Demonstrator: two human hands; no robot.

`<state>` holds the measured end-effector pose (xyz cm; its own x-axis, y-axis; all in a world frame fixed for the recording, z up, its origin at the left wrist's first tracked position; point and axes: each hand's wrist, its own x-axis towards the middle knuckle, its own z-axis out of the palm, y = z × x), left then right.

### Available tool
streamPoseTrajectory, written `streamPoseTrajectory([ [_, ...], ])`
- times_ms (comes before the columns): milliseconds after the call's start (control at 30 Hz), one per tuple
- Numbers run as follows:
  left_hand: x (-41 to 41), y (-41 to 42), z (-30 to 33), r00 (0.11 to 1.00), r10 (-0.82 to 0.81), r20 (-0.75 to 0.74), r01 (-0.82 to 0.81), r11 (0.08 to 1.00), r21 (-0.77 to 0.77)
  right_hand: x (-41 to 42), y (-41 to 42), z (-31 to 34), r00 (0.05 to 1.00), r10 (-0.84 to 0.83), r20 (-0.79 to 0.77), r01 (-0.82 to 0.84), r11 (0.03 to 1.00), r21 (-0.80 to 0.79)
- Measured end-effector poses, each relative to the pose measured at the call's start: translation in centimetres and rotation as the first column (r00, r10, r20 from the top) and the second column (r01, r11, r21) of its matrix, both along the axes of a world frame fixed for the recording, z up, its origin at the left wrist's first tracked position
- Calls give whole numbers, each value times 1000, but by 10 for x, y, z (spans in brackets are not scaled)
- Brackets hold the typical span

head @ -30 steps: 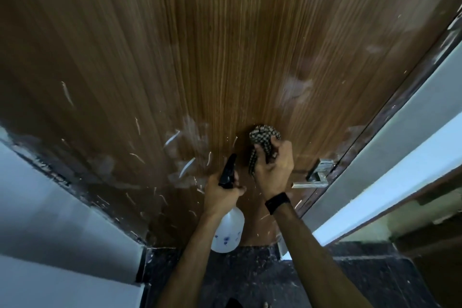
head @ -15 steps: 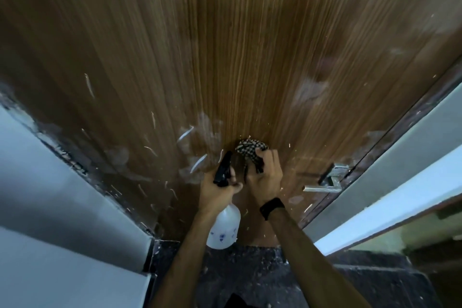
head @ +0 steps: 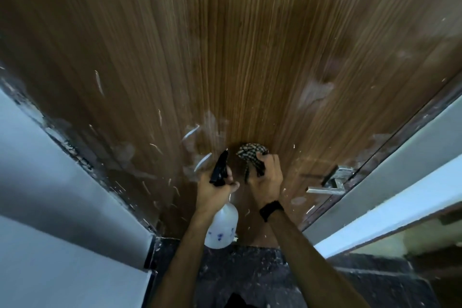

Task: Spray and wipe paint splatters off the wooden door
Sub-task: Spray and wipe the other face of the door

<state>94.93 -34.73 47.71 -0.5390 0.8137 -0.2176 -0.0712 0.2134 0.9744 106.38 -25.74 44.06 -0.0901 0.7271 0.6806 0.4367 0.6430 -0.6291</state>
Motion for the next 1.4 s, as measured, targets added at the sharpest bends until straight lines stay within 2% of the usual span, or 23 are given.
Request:
streamPoseTrajectory([
  [100,1,0,-2,1000,-3,27,4,1000,-12,22,9,5,976,-152,-157,145,988,-53],
  [233,6,0,-5,998,1,66,1,999,-32,44,30,47,867,-322,-381,326,944,-57],
  [300,10,1,-8,997,-2,79,4,999,-35,46,36,63,840,-358,-407,379,925,-32],
  [367,14,1,-8,995,-17,101,21,999,-39,42,37,63,866,-337,-370,371,928,23],
  [433,16,1,-8,994,-31,107,37,998,-50,36,33,45,927,-251,-279,282,956,78],
  [533,18,2,-4,995,-29,93,34,998,-53,29,20,6,986,-102,-135,104,995,11],
  [667,12,1,1,999,5,41,-3,999,-48,21,9,-2,987,-101,-121,93,993,-70],
  [867,-3,-6,3,993,114,7,-113,990,-80,-4,15,57,974,-61,-216,73,996,49],
  [1000,-8,-7,3,991,131,21,-130,990,-56,-18,12,44,994,46,-104,-35,993,112],
  [1100,-10,-8,3,989,148,12,-147,988,-49,-20,3,8,988,150,23,-151,988,19],
  [1200,-14,-11,3,986,165,-11,-165,985,-44,-28,-4,0,988,153,39,-151,988,-37],
  [1267,-20,-14,3,990,140,-16,-140,989,-46,-41,-3,16,990,142,5,-142,990,3],
  [1400,-29,-19,1,986,163,26,-162,986,-48,-72,1,68,989,148,-28,-138,964,229],
])
